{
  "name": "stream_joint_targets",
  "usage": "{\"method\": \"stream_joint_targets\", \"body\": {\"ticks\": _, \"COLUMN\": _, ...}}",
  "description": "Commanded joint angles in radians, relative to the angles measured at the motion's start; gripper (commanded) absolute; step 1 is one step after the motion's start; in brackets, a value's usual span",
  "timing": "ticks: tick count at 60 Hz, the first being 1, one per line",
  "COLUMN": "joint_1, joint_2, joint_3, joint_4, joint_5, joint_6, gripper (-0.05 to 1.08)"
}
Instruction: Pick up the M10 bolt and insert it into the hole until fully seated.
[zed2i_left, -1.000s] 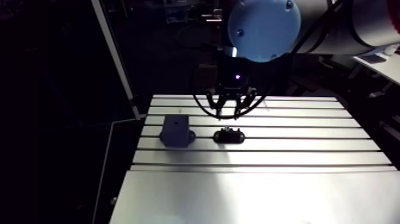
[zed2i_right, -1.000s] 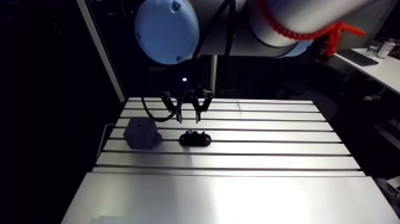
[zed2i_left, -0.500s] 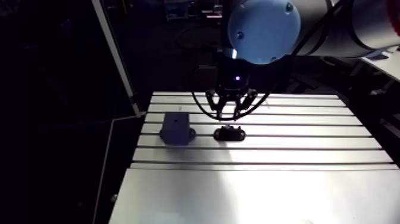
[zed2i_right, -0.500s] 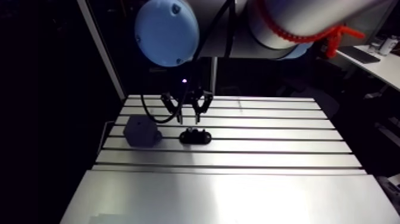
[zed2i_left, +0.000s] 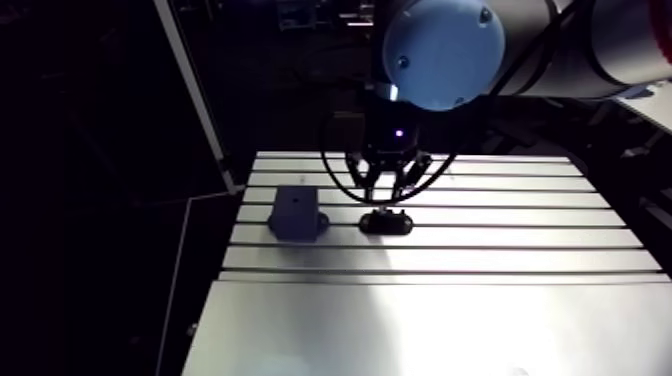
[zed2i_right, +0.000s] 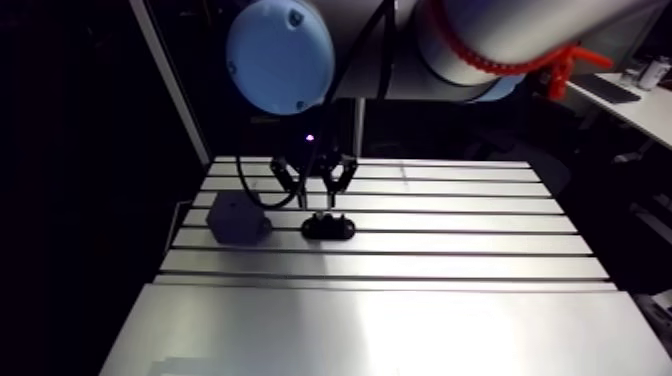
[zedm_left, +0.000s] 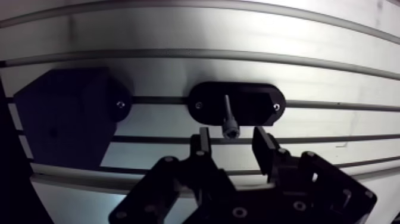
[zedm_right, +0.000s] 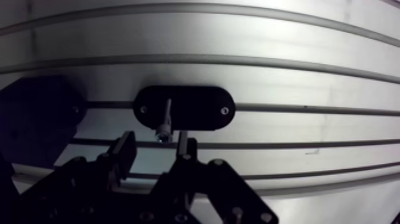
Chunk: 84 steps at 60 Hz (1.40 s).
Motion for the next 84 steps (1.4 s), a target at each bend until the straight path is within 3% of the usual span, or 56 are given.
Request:
{"method": "stream_joint_targets", "body": {"ticks": 1, "joint_1": 0.000, "joint_2": 0.005, "joint_3": 0.004, "joint_4": 0.000, "joint_5": -0.001, "joint_6": -0.001, "gripper": 0.51}}
{"method": "stream_joint_targets", "body": {"ticks": 84, "joint_1": 0.008, "joint_2": 0.002, "joint_3": 0.006, "joint_4": 0.000, "joint_5": -0.004, "joint_6": -0.008, "gripper": 0.51}}
